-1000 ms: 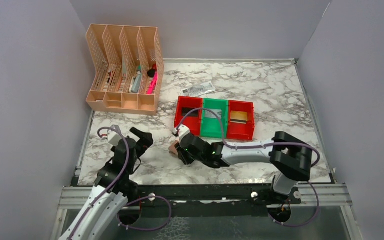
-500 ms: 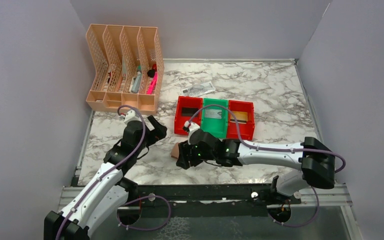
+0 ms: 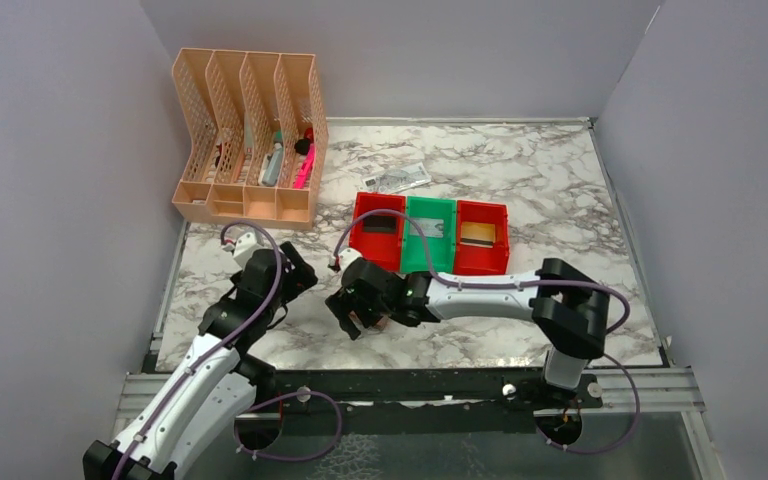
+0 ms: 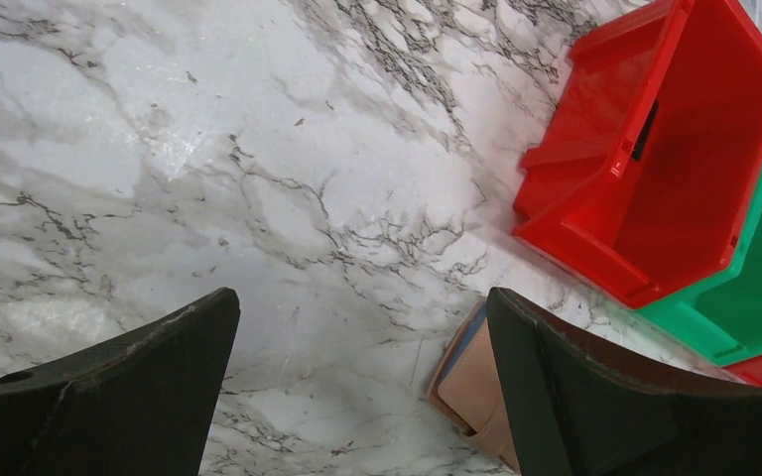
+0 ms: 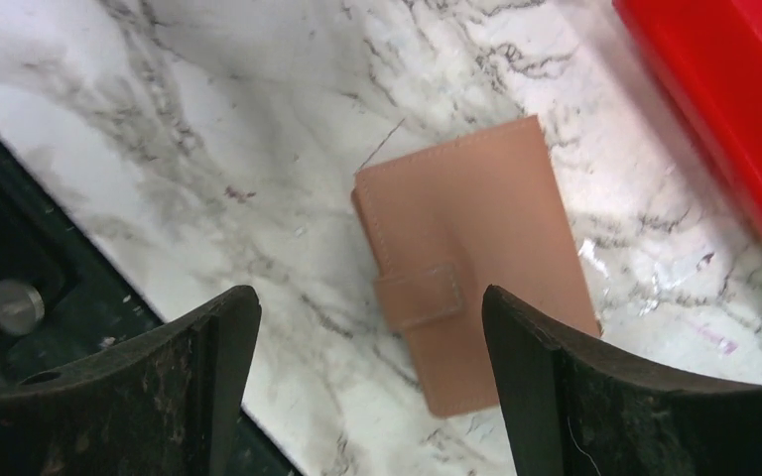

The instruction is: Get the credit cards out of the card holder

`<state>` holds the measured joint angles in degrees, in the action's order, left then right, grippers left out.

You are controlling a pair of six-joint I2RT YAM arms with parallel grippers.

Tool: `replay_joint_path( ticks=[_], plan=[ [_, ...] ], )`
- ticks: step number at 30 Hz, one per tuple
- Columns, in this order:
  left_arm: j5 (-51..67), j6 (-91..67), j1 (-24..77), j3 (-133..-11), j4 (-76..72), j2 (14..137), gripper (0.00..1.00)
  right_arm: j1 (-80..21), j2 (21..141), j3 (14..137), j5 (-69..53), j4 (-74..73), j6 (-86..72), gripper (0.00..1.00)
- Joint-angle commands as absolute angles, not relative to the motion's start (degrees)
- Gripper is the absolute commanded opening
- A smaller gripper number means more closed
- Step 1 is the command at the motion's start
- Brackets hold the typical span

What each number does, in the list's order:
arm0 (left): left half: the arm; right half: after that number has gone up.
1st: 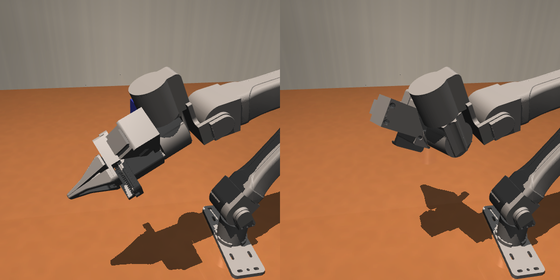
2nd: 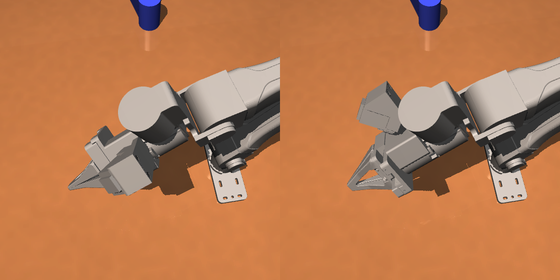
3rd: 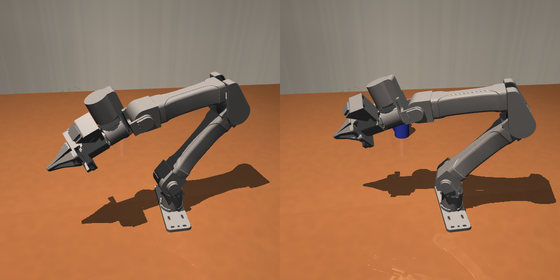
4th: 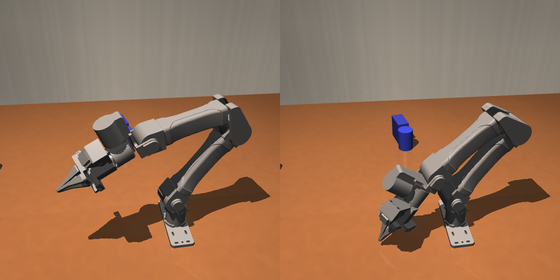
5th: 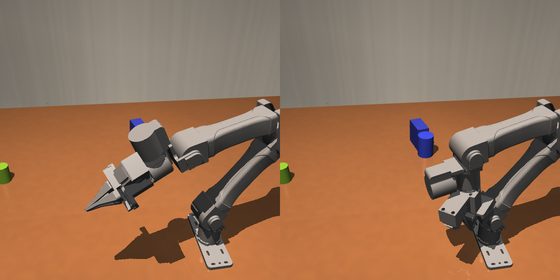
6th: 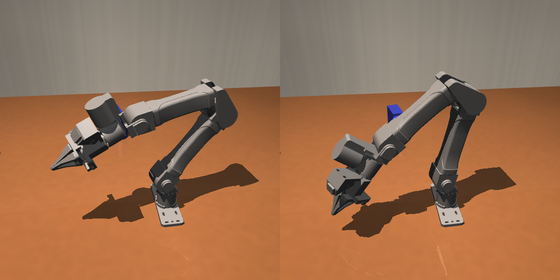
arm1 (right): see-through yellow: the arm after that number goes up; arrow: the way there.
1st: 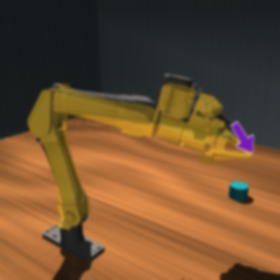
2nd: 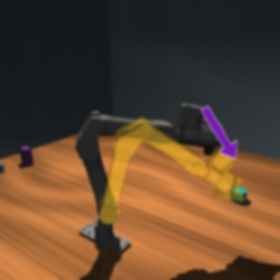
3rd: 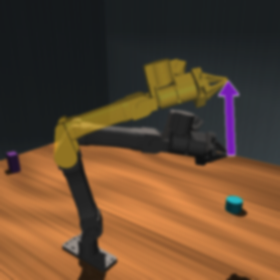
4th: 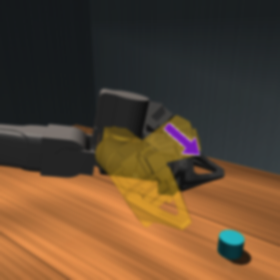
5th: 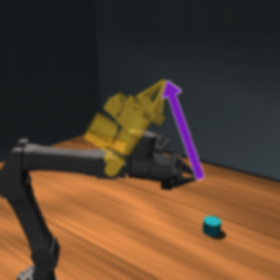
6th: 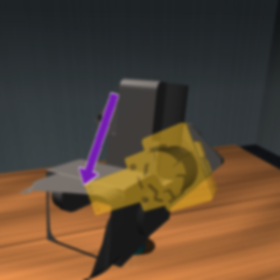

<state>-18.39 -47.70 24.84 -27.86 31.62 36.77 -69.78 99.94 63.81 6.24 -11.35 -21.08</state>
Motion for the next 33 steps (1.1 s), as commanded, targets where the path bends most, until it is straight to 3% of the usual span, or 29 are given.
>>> replay_joint_path(
  ticks=[1, 8, 10, 13, 17, 27, 33],
  plan=[
    [-22.8, -49.0, 24.8, -29.4, 34.1, 34.5, 0.99, -71.1, 106.1, 68.5, 14.3, -16.4, -14.8, 0.88],
    [-22.3, -49.4, 24.8, -29.3, 34.1, 32.6, 0.99, -71.5, 113.3, 71.4, 24.2, -20.3, -19.1, 0.85],
    [-22.5, -49.5, 24.8, -29.1, 34.1, 31.9, 0.99, -71.6, 112.7, 71.2, 27.5, -22.2, -23.1, 0.76],
    [-22.5, -49.6, 24.8, -29.0, 34.1, 31.7, 0.99, -71.5, 110.3, 68.5, 30.9, -22.1, -28.8, 0.47],
    [-21.7, -49.6, 24.8, -28.9, 33.7, 32.4, 0.99, -71.6, 108.0, 66.2, 30.7, -21.9, -34.3, 0.3],
    [-17.1, -47.7, 24.8, -28.3, 28.8, 35.7, 0.99, -71.5, 92.8, 57.8, 16.5, -13.3, -41.1, 0.02],
    [-9.1, -45.7, 24.8, -27.8, 20.8, 42.3, 0.99, -70.6, 81.4, 53.0, 11.9, -8.7, -43.0, 0.01]
  ],
)
